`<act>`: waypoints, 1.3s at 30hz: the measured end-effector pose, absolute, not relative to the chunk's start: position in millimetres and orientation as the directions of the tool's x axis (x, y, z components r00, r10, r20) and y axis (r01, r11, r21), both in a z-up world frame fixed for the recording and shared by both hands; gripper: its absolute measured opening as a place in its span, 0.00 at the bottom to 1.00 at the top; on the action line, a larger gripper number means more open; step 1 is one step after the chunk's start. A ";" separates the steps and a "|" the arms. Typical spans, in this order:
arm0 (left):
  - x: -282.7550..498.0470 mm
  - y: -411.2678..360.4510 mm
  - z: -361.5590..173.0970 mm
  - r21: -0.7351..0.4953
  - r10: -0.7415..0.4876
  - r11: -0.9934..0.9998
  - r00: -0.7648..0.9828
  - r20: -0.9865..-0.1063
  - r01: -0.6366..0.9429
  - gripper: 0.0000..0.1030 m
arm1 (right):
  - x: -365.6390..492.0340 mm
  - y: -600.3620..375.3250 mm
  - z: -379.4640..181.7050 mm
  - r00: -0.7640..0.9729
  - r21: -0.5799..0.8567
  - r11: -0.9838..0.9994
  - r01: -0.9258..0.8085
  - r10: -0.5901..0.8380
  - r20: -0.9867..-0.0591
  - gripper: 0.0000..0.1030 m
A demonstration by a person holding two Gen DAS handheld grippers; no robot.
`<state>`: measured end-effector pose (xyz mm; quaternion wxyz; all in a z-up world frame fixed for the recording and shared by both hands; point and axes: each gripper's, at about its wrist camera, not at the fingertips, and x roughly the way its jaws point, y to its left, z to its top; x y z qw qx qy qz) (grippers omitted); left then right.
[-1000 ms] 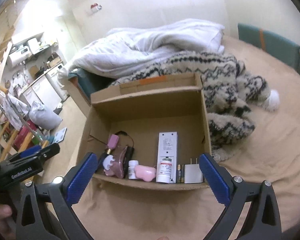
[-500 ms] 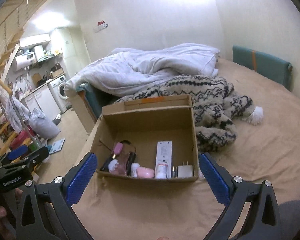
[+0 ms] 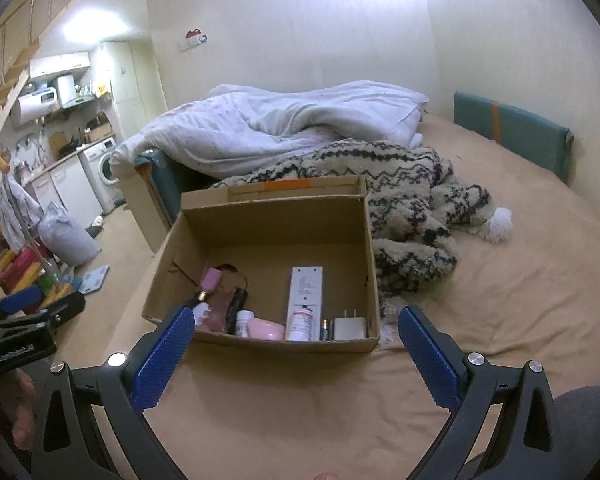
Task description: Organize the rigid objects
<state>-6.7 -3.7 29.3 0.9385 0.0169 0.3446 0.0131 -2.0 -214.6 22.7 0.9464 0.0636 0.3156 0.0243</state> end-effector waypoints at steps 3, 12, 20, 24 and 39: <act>-3.8 -0.5 27.2 0.019 0.029 1.000 0.751 -0.660 -0.022 1.00 | 0.2 -216.3 21.6 0.796 0.144 0.990 -0.002 0.089 -0.598 1.00; -2.4 2.5 24.0 -0.004 0.024 0.999 0.742 -0.670 -0.036 1.00 | 0.5 -218.1 20.9 0.790 0.154 0.988 0.001 0.094 -0.606 1.00; -3.8 2.0 24.0 -0.007 0.020 0.999 0.741 -0.671 -0.033 1.00 | 0.3 -217.4 22.5 0.790 0.149 0.989 0.004 0.088 -0.606 1.00; -4.4 1.6 25.6 0.004 0.032 0.999 0.743 -0.668 -0.040 1.00 | 0.0 -216.6 22.9 0.792 0.145 0.989 0.003 0.086 -0.605 1.00; -6.0 0.3 26.6 0.008 0.026 1.000 0.745 -0.666 -0.028 1.00 | -0.1 -215.9 22.7 0.792 0.144 0.990 0.004 0.085 -0.605 1.00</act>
